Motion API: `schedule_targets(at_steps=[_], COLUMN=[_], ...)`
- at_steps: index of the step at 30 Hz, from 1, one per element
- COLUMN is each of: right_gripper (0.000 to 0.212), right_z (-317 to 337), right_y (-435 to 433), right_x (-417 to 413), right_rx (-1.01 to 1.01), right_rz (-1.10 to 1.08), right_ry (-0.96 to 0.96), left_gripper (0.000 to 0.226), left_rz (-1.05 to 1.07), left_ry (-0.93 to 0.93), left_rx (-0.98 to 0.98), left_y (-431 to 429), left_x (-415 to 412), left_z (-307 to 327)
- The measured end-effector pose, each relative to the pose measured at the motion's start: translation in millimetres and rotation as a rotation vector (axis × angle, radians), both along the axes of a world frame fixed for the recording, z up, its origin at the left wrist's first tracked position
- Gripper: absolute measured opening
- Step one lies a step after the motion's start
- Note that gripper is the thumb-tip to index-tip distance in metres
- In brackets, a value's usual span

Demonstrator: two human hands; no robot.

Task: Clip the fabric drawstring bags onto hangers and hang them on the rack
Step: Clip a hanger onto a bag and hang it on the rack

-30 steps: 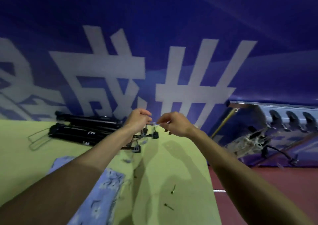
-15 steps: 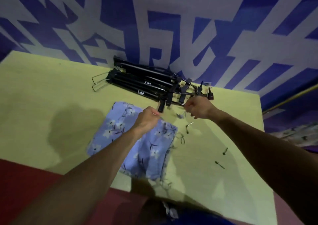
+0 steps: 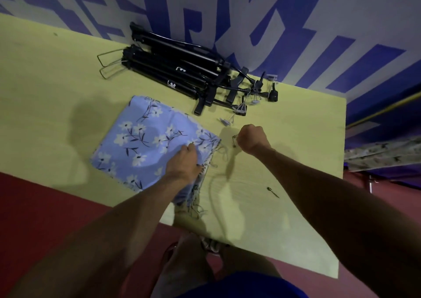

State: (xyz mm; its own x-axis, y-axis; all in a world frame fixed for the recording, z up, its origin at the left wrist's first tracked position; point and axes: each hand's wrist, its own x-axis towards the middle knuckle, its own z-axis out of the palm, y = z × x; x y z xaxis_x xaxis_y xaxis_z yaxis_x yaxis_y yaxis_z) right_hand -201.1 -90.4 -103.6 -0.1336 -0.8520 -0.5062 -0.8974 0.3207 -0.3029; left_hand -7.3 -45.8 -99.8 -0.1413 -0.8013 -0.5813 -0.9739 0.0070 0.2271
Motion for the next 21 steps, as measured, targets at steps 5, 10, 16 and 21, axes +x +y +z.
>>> schedule_targets(at_steps=[5, 10, 16, 21], right_gripper=[0.039, 0.029, 0.014, 0.016], right_z=[-22, -32, -9, 56], right_y=[6, 12, 6, 3], right_x=[21, 29, 24, 33], right_rx=[0.000, -0.041, -0.034, -0.103], right_rz=[0.002, 0.106, 0.070, -0.196], right_ry=[-0.008, 0.079, -0.150, -0.811], left_gripper=[0.025, 0.038, 0.020, 0.028], left_rz=[0.053, 0.188, 0.500, 0.435], left_ry=[0.091, 0.216, 0.483, 0.622], left_rx=[0.006, 0.079, 0.108, -0.020], left_y=[-12, -15, -22, -36], left_x=[6, 19, 30, 33], left_z=[10, 19, 33, 65])
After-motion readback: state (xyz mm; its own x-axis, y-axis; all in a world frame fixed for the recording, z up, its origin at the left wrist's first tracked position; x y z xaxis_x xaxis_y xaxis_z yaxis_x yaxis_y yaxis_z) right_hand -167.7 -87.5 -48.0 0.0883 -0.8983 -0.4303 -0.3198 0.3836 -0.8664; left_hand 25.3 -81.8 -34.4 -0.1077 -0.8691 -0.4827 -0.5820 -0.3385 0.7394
